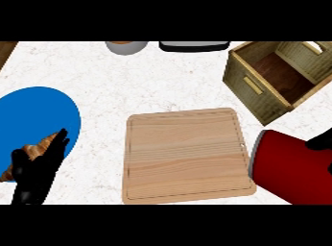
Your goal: Pick the can from the cutting board and place it in the basket
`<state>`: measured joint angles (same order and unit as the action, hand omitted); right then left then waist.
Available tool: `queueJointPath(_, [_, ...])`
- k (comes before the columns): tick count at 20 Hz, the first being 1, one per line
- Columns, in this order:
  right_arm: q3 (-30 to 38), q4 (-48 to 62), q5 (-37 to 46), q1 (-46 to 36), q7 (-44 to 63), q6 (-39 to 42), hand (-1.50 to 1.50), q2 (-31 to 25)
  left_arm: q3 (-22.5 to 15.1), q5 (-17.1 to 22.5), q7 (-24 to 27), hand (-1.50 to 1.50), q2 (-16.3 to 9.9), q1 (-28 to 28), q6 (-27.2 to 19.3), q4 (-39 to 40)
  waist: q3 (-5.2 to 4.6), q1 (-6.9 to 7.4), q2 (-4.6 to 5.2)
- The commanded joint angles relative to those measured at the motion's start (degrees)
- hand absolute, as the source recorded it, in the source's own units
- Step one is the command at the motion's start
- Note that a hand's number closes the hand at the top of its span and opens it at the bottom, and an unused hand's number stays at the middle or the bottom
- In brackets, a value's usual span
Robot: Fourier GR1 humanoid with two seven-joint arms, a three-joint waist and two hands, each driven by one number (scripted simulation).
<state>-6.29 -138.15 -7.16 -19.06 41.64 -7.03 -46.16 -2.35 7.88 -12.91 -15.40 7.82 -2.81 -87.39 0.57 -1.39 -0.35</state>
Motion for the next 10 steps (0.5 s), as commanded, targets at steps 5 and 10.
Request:
queueJointPath(5, [20.42, 19.31, -18.55, -11.43, 1.71, 9.31, 1.50, -8.12, -1.56, -0.64, 0.46, 0.00, 0.37, 4.42, 1.97, 4.77, -0.62, 2.01, 0.55])
queueJointPath(10, [21.07, 34.52, -21.62, -19.04, -1.80, 17.93, 1.50, -12.66, -0.90, -1.03, -2.21, 0.00, 0.57, -0.37, 0.99, 5.89, -0.64, 2.85, 0.90])
